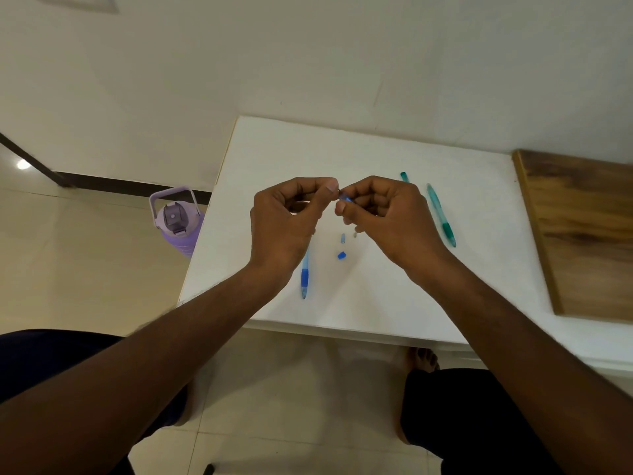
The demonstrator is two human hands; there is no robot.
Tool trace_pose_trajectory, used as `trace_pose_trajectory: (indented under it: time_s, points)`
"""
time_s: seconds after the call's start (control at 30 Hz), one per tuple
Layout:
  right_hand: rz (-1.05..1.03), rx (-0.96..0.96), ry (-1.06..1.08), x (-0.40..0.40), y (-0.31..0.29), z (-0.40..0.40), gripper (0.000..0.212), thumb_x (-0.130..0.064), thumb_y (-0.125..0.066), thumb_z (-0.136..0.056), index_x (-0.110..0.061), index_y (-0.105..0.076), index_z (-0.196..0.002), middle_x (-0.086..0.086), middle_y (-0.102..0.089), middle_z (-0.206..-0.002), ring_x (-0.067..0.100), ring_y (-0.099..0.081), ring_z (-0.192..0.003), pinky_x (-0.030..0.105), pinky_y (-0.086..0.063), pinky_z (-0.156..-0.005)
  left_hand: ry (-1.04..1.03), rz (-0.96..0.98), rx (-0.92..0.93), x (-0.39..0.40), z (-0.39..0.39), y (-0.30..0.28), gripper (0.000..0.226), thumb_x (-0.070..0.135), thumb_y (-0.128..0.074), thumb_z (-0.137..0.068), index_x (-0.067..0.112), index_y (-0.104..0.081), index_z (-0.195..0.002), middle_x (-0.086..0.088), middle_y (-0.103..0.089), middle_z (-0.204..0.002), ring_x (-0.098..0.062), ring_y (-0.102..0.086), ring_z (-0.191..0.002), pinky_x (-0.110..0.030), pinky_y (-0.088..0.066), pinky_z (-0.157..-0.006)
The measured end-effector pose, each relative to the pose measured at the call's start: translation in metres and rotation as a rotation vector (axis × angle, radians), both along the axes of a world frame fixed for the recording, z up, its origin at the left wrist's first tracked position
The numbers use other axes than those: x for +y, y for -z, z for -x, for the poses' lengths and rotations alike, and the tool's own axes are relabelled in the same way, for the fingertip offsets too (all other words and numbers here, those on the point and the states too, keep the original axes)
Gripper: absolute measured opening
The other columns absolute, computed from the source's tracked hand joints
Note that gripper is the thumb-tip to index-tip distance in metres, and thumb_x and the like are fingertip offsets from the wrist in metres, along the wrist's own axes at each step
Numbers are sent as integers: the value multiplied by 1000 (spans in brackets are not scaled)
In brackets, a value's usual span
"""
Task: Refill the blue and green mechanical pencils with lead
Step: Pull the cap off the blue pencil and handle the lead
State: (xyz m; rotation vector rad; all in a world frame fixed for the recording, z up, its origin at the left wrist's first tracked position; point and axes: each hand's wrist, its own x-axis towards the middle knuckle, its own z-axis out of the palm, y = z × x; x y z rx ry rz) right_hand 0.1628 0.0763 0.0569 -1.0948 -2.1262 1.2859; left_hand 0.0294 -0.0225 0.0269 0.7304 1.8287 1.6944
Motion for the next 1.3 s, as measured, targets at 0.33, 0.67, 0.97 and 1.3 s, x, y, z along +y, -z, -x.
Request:
trace_pose_trajectory:
  time_s: [0.33,0.67,0.97,1.3]
  points:
    - [146,35,47,0,4,3,21,-29,-80,-92,-18,-77,-110,-5,-82,-90,10,-79,-83,30,-66,-79,0,23,134,2,4,2,9,42,-74,-96,46,-77,-104,25,-79,-97,-1,-74,-93,-30,-63,-89]
    - [211,81,39,-4,6,5,23,-29,-79,-92,-16,-76,-111,-3,-83,-94,13,-80,-85,32,-66,-81,-50,15,155,1,6,4,12,46,-77,-91,38,-79,-100,27,-77,-86,4,-73,-87,-6,-54,-79]
    - [295,143,49,-6,13,8,20,-26,-75,-96,-15,-74,-112,-4,-83,-96,14,-81,-87,30,-65,-80,-71,34,226,1,7,3,8,46,-76,-93,39,-79,-98,30,-74,-83,4,-71,-85,-5,-51,-78]
    - [332,150,26,-17,17,14,23,-25,-75,-95,-13,-74,-114,-1,-83,-99,14,-81,-88,30,-65,-83,-87,34,348,1,14,-1,24,48,-72,-97,27,-83,-101,19,-79,-90,-5,-72,-87,-9,-51,-78]
